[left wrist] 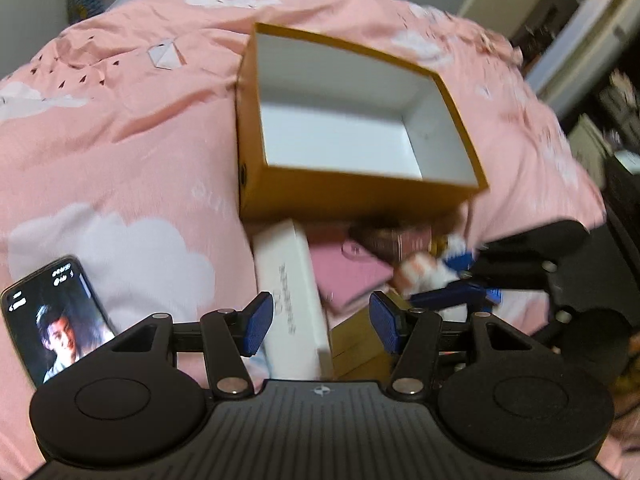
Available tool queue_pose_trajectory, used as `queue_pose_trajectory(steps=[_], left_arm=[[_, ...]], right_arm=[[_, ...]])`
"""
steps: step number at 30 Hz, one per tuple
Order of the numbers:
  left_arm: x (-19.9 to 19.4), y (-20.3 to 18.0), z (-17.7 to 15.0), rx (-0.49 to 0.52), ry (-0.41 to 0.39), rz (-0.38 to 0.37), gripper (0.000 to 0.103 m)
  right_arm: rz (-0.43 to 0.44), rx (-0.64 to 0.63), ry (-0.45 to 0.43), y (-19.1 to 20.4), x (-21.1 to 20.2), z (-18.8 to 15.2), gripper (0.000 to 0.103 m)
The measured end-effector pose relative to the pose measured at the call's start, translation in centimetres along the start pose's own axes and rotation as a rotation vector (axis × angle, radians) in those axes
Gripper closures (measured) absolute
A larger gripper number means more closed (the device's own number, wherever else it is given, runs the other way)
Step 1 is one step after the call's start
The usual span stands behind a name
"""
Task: Organize objects
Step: 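Lift both held items and carry them over the orange box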
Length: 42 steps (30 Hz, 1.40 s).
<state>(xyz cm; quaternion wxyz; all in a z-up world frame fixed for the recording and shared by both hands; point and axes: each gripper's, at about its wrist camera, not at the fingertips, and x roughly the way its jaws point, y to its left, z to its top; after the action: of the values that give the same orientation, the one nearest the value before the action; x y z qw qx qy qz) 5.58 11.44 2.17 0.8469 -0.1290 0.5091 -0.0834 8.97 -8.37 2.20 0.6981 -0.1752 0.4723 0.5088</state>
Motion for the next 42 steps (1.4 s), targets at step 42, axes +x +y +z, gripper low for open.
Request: queue_pose_trajectory(steps=[42], left_arm=[[8.9,4.2,-1.4,-0.231,0.056,0.038,0.035]], right_arm=[[-0.057,0.339,-0.08,-9.6,1.9,-1.5,0.053]])
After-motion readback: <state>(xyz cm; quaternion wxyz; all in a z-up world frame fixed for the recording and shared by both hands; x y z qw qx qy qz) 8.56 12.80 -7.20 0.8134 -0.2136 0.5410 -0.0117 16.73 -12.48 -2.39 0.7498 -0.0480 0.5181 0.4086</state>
